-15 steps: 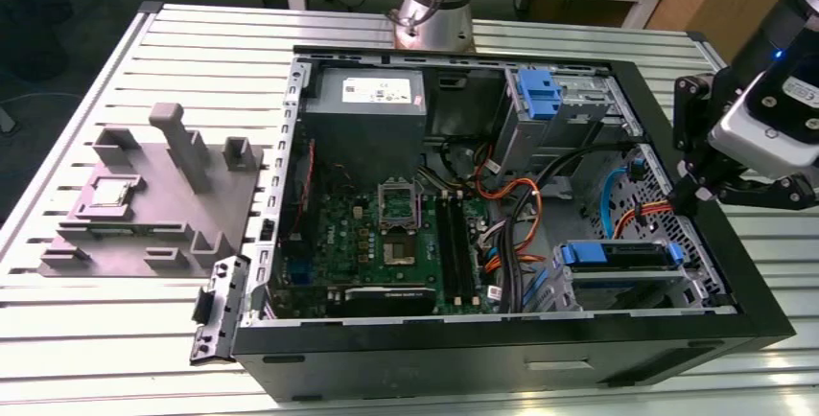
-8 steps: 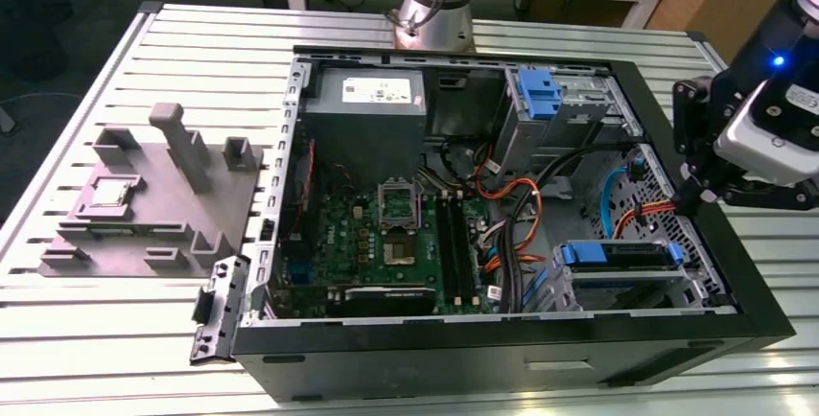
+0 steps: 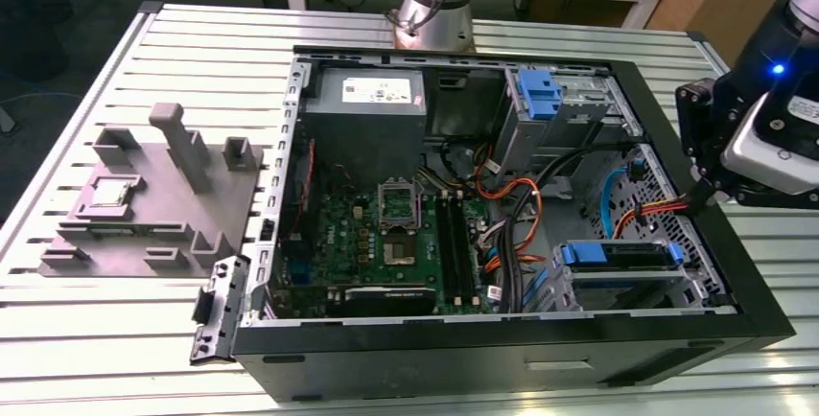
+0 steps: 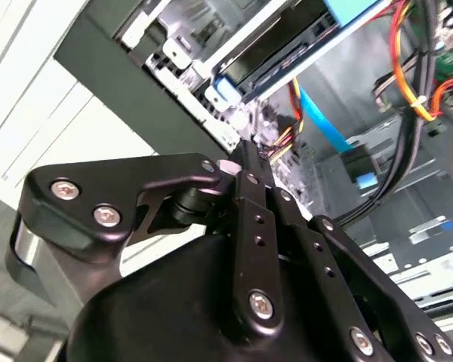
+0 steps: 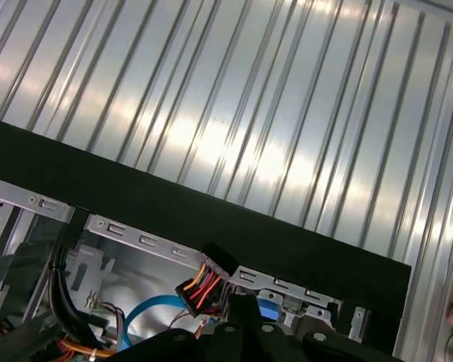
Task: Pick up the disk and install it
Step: 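Insert the first disk wire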
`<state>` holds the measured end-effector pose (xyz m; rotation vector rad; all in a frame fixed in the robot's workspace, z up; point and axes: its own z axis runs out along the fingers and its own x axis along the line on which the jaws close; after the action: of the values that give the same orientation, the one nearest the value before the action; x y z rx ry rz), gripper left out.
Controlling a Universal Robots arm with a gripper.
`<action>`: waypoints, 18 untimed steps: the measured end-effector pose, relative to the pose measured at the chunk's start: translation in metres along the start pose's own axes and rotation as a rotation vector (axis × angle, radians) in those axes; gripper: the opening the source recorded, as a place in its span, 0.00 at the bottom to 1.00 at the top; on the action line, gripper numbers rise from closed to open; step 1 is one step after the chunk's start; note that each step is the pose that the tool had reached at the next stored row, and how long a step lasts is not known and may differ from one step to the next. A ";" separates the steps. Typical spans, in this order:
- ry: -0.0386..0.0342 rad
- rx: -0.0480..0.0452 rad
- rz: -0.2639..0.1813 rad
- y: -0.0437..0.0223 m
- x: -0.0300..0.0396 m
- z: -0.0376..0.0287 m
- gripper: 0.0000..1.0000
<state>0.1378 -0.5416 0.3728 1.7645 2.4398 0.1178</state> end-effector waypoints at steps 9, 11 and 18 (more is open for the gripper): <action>-0.0059 -0.0226 -0.078 0.0015 0.0072 0.0059 0.10; -0.0049 -0.0235 -0.094 0.0014 0.0073 0.0061 0.10; -0.0045 -0.0238 -0.095 0.0014 0.0073 0.0062 0.10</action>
<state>0.1378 -0.5344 0.3665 1.6344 2.5028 0.1327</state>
